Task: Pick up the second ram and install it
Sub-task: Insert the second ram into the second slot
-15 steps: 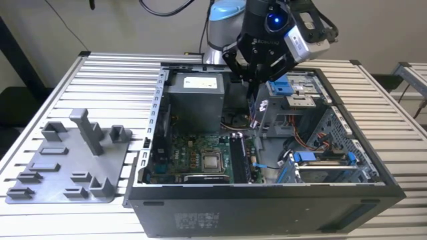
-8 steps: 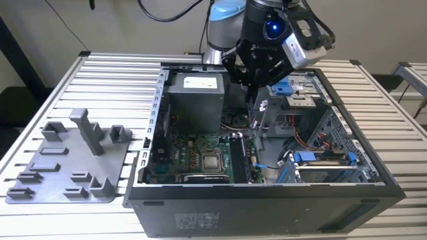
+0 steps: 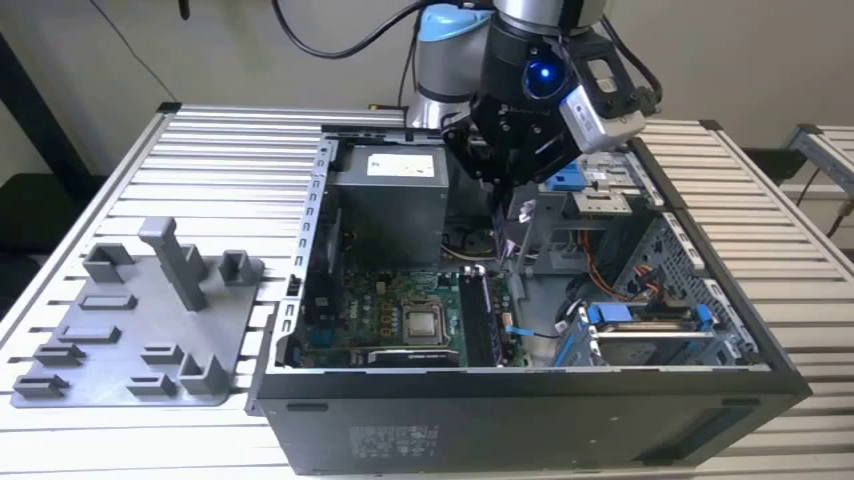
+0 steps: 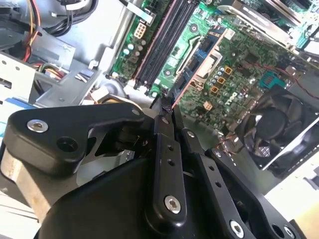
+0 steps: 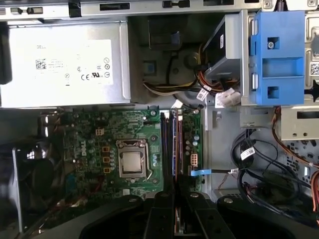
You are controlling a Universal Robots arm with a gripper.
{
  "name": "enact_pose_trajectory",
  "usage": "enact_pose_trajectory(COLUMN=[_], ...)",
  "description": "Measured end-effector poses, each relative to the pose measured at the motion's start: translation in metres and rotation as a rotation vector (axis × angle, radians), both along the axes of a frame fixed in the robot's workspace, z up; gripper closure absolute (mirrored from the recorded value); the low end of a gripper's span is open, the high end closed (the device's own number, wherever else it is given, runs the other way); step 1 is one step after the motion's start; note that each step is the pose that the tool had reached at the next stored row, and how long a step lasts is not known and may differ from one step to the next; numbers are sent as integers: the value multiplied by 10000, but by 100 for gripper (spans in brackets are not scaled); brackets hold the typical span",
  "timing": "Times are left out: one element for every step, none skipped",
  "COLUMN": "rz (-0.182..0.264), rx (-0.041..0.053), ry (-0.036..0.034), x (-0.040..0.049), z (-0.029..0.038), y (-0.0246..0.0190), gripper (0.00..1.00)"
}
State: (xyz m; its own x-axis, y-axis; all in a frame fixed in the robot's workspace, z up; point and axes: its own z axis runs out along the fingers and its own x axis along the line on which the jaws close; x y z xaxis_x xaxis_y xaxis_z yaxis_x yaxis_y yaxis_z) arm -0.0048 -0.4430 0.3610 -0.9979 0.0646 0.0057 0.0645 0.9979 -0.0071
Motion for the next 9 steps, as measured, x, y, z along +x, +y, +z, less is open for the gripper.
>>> enact_pose_trajectory(rz=[5, 12, 20, 22, 23, 23, 23, 23, 23], rx=[0, 0, 0, -1, -2, -2, -2, -2, 1], ry=[0, 0, 0, 0, 1, 1, 1, 1, 0], x=[0, 0, 0, 0, 0, 0, 0, 0, 0], z=[-12, -23, -30, -30, -30, -30, -31, -32, -36], y=[0, 0, 0, 0, 0, 0, 0, 0, 0], gripper=[85, 85, 85, 85, 85, 85, 85, 85, 85])
